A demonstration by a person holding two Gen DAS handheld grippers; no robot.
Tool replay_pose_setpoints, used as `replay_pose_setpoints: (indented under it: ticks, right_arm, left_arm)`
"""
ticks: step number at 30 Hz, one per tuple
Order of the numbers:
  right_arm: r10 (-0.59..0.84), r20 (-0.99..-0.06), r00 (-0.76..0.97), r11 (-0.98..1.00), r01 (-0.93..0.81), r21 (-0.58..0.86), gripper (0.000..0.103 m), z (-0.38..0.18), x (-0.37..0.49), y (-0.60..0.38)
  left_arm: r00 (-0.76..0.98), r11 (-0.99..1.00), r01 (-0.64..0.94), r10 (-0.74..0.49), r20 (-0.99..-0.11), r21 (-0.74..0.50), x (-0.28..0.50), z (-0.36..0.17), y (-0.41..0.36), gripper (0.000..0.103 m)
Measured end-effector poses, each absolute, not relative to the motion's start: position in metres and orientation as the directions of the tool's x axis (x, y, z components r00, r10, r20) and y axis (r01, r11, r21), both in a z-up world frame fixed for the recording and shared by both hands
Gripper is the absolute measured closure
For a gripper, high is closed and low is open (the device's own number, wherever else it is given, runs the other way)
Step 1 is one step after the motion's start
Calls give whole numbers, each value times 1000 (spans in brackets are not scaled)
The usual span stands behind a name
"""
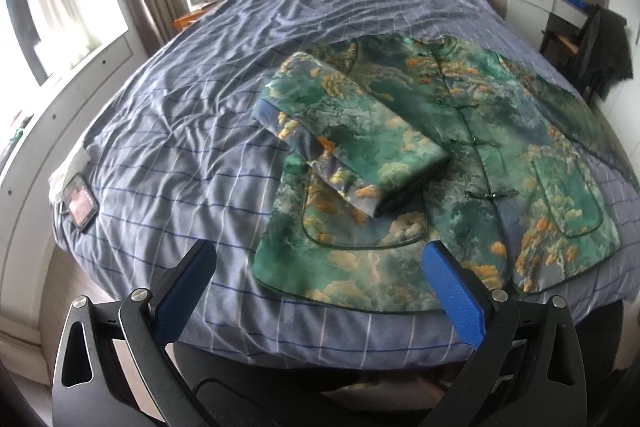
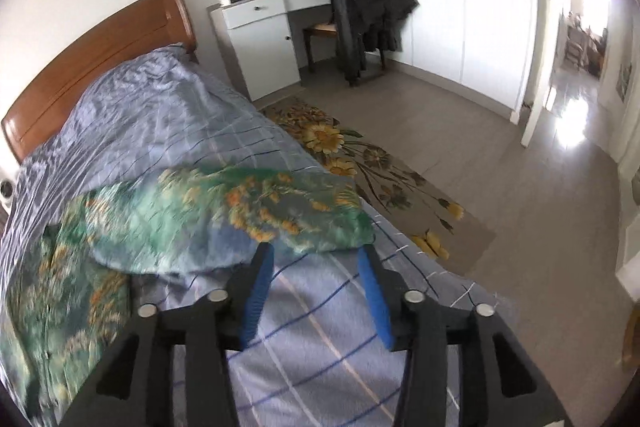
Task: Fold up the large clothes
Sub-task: 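Lift the sleeve with the right tool and lay it out flat, then release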
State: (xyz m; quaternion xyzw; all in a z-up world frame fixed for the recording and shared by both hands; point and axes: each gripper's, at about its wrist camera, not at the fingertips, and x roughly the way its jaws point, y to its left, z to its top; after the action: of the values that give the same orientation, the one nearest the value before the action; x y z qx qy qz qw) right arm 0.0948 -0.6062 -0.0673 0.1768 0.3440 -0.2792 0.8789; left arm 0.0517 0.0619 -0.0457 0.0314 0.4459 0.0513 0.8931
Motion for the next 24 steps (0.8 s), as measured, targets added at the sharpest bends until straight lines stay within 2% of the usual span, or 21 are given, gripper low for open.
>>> replay_pose_setpoints:
  ticks: [4,11,18,21,24]
  right_arm:
    - [-350,-687,637,820,563,103,44,-60,84,-577]
    - [-243,-705,667,889,444,113,44,-60,80,-522]
    - [-160,-707,689,944,317,95,44,-55,78,-468]
    - [-151,-696,702,955,284,80,43,-51,72,-449]
    - [-116,-700,705,958,264,107,42,-51,67,-439]
  left_arm:
    - [594,992,-52,120,-796,111,53,-49,60,0]
    - [598,991,24,90,-797,130,62,-50,65,0]
    - [607,990,100,22,-794,104,108,-34,102,0]
    - [592,961,247,-50,-805,122,122,-46,73,0]
    - [573,873,417,-34,-819,255,135,-83,24,0]
